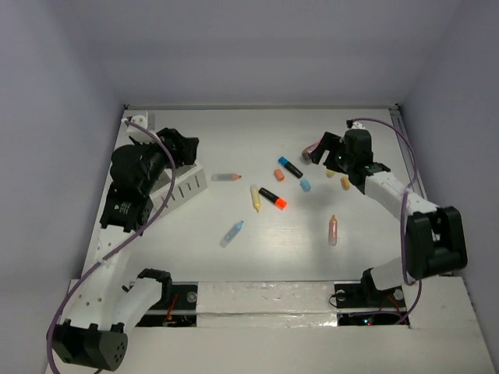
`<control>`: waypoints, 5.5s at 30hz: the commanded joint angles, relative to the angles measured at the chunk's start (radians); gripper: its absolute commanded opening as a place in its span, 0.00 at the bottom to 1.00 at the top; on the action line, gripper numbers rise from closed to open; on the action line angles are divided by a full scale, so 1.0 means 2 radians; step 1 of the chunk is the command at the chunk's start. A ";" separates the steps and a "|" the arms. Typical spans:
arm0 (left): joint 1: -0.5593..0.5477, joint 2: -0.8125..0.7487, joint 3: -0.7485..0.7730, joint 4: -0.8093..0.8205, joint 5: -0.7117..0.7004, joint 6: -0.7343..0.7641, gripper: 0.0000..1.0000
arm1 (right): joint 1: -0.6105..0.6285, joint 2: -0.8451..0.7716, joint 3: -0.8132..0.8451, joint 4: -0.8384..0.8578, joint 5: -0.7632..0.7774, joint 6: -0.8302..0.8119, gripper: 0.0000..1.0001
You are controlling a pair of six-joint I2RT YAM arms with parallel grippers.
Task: Sort the stationery into containers
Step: Pick up the stationery from the center of the board, then place the stationery in the storage box.
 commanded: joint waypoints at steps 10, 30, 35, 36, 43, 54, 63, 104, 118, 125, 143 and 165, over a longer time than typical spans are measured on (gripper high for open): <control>-0.007 -0.141 -0.131 0.000 0.130 -0.016 0.82 | 0.005 0.185 0.200 -0.097 0.119 0.035 0.96; -0.065 -0.177 -0.143 -0.017 0.133 -0.004 0.98 | 0.005 0.327 0.286 -0.110 0.069 0.086 0.90; -0.065 -0.171 -0.144 -0.012 0.137 -0.007 0.99 | 0.005 0.330 0.287 -0.095 0.079 0.065 0.74; -0.065 -0.169 -0.144 -0.010 0.140 -0.008 0.99 | 0.005 0.330 0.291 -0.092 0.083 0.060 0.68; -0.065 -0.141 -0.144 -0.004 0.143 -0.019 0.99 | 0.017 0.278 0.257 -0.008 0.048 -0.032 0.25; -0.065 -0.030 -0.093 0.092 0.173 -0.124 0.99 | 0.137 0.012 0.066 0.097 -0.151 -0.183 0.25; -0.065 0.056 -0.058 0.138 0.205 -0.183 0.99 | 0.190 -0.111 -0.020 0.092 -0.232 -0.185 0.26; -0.130 0.129 -0.045 0.113 0.164 -0.144 0.48 | 0.270 -0.055 0.010 0.138 -0.208 -0.173 0.25; -0.130 0.103 0.001 0.076 0.054 -0.118 0.00 | 0.270 -0.071 0.014 0.072 -0.105 -0.136 0.97; -0.076 0.105 0.080 0.000 -0.139 -0.069 0.00 | 0.270 -0.166 -0.038 0.036 -0.021 -0.123 1.00; 0.041 0.191 0.129 -0.004 -0.476 0.047 0.00 | 0.270 -0.224 -0.075 0.024 0.032 -0.084 1.00; 0.072 0.283 0.077 0.103 -0.476 0.106 0.04 | 0.270 -0.205 -0.082 0.038 0.028 -0.081 1.00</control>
